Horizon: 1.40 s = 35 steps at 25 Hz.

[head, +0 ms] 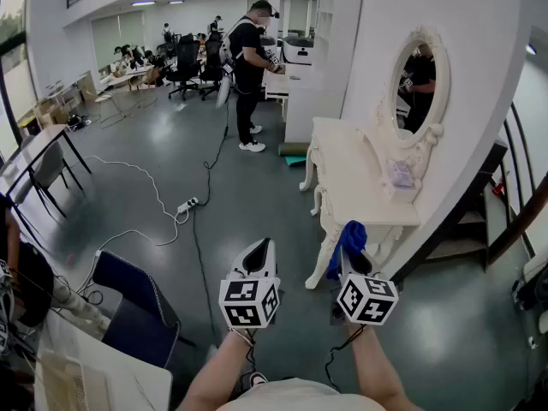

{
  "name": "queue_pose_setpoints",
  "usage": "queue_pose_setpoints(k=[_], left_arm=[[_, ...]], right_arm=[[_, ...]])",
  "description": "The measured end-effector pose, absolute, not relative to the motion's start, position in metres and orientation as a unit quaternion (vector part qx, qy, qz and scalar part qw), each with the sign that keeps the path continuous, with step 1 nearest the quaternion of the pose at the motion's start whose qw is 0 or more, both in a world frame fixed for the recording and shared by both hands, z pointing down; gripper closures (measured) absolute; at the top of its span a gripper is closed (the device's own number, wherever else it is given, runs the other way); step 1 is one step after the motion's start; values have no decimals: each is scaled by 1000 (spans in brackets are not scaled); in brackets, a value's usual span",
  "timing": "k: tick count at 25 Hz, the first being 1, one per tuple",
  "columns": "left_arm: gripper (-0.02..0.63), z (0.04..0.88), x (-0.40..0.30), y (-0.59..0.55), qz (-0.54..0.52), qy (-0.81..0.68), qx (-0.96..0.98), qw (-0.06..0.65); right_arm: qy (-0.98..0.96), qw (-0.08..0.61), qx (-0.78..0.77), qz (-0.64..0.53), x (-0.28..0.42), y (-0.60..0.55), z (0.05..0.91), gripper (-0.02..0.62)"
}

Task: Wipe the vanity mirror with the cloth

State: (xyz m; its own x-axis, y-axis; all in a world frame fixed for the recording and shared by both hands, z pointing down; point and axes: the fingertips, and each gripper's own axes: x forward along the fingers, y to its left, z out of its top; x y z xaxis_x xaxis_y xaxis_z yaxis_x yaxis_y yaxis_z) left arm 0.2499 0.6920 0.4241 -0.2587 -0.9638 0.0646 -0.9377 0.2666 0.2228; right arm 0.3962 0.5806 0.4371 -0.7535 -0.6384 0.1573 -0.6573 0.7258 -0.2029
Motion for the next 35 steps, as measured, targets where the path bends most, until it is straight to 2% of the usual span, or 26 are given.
queue_pose_setpoints(k=[20, 27, 35], left_arm=[[603, 447, 179, 722, -62, -797, 592, 103], [603, 463, 149, 716, -59, -803, 583, 109], [603, 478, 97, 683, -50, -818, 559, 124]], right_arm=[[-916, 51, 365, 158, 348, 591, 467, 529], [-903, 51, 389, 176, 340, 565, 482, 529], [-901, 61, 381, 198, 288, 515, 501, 529]])
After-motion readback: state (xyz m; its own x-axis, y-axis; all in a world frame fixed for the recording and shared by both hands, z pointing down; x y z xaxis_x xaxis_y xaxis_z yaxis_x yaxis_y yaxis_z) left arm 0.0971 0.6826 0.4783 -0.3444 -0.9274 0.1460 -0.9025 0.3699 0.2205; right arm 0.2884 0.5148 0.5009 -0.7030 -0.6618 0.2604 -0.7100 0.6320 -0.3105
